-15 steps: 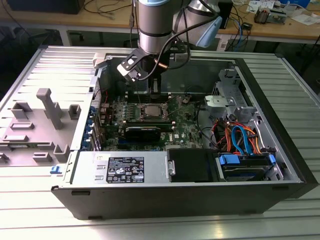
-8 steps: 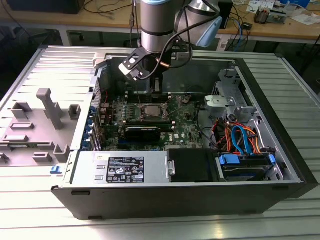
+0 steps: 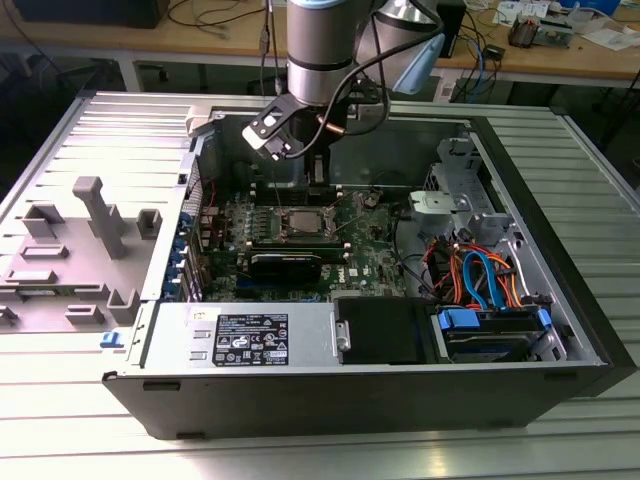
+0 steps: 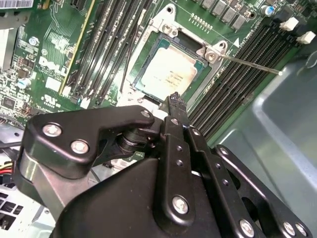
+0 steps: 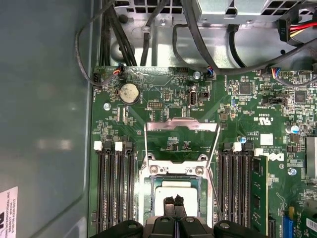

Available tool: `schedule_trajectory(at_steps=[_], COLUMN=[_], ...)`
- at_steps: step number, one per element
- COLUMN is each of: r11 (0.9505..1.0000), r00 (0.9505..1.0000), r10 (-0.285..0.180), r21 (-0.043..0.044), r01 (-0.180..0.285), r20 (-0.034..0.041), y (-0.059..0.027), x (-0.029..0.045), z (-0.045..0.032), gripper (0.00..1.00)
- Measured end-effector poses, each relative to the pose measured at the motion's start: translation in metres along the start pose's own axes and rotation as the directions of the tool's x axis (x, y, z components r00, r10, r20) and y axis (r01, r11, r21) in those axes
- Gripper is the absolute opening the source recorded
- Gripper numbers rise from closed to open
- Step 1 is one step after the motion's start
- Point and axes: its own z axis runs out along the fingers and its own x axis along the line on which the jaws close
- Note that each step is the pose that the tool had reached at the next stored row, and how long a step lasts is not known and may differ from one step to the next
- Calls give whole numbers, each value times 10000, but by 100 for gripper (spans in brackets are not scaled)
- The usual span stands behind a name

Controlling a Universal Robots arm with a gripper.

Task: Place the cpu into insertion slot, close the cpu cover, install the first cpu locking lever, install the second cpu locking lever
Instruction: 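Close the cpu cover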

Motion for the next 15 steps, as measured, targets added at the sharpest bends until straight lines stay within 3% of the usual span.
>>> schedule_trajectory(at_steps=[2,4,7,11,15], r11=[10000,10000,10000,10000,10000], r00=[10000,10000,10000,10000,10000], r10=[-3,-2,-3,-2,-4], r21=[-2,0,-1,0,0], r01=[3,2,3,2,4], r20=[-2,-1,-1,0,2], y=[6,83,130,152,155], x=[0,-2,-3,-3,-4], z=[-26,-22,-20,-24,-76], gripper=[11,11,11,11,11])
